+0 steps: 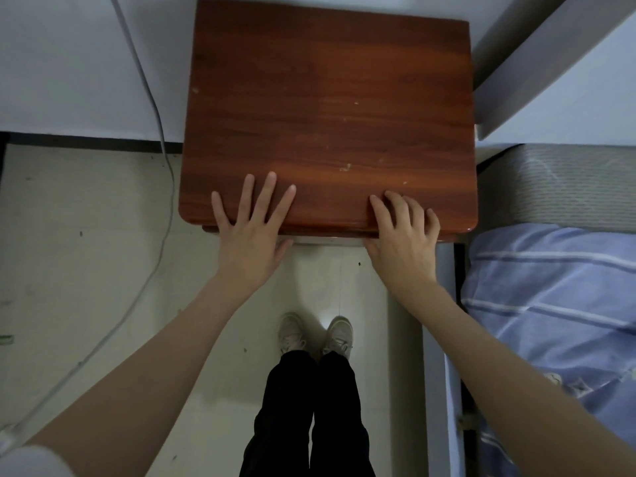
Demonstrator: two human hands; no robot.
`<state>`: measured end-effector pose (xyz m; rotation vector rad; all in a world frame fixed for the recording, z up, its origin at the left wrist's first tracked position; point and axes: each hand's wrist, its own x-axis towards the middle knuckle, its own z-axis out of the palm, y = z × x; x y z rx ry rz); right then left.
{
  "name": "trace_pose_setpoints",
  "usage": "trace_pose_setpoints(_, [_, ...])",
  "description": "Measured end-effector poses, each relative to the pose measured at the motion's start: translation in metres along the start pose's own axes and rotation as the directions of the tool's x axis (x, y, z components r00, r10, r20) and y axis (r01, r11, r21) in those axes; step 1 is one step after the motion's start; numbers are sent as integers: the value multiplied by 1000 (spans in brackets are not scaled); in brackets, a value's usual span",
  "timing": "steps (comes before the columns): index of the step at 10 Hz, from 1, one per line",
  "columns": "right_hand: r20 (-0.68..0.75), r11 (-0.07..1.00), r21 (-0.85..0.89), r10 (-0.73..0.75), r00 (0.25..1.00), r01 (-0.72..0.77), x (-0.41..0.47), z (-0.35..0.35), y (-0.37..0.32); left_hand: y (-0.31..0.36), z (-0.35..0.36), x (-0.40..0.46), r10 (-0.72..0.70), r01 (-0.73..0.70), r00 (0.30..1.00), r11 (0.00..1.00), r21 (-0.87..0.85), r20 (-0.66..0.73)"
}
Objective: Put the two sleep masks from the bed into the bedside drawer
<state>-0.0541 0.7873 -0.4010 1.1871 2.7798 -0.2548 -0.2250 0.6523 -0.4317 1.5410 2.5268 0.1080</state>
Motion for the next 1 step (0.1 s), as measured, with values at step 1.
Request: trace_pose_setpoints(1, [47, 784, 614, 80, 996, -92, 8, -42, 1, -1, -1, 0, 7, -6, 1000, 999, -39, 28])
